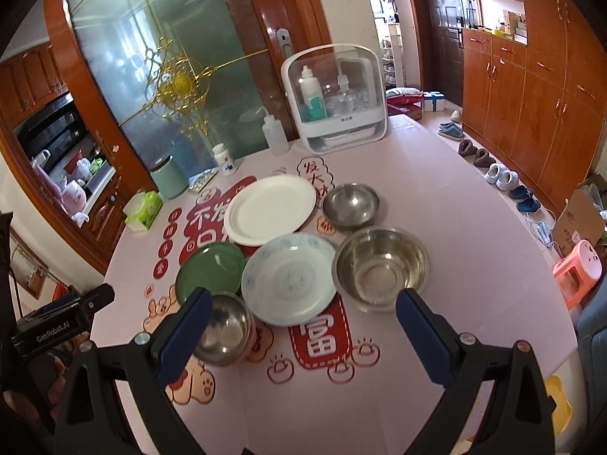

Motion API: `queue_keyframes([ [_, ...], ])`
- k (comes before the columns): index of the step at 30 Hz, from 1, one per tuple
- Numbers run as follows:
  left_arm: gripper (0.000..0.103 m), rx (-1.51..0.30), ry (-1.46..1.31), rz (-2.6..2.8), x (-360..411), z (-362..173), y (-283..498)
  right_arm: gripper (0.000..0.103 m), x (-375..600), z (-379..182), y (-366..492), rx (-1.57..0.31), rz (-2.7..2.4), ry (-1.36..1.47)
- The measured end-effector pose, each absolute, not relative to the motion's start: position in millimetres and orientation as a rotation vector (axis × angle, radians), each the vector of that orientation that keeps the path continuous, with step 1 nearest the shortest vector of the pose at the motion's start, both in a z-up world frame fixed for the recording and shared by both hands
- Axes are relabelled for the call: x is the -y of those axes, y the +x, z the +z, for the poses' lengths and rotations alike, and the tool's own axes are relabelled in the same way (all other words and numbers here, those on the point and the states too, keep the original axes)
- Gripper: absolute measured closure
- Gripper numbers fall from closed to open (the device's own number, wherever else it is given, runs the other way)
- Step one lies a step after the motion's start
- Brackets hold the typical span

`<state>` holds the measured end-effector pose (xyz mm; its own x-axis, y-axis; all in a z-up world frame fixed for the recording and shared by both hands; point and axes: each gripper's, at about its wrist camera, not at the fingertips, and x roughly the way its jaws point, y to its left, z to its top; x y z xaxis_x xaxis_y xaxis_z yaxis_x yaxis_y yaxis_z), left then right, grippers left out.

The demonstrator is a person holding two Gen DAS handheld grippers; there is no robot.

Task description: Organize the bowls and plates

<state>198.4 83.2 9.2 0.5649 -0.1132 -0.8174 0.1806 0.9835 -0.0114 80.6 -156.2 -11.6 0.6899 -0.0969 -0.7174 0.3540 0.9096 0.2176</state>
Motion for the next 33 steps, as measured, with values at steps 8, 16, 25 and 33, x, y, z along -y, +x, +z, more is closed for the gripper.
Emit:
queue_keyframes([
  [8, 0.001, -0.976, 0.072, -0.109, -68, 13, 245, 0.005, 201, 2, 127, -0.761, -0.221, 0.351],
  [16, 0.001, -0.989, 0.047, -0.053, -45, 10, 293, 0.005, 251, 4, 186, -0.771, -0.172, 0.355],
  [25, 0.001, -0.997, 0.043, 0.027, -18, -9, 358, 0.005, 301, -19, 267, -0.820, -0.075, 0.382],
  [33, 0.001, -1.013, 0.026, 0.058, -9, -32, 411, 0.005, 322, -61, 335, -0.889, 0.014, 0.391],
])
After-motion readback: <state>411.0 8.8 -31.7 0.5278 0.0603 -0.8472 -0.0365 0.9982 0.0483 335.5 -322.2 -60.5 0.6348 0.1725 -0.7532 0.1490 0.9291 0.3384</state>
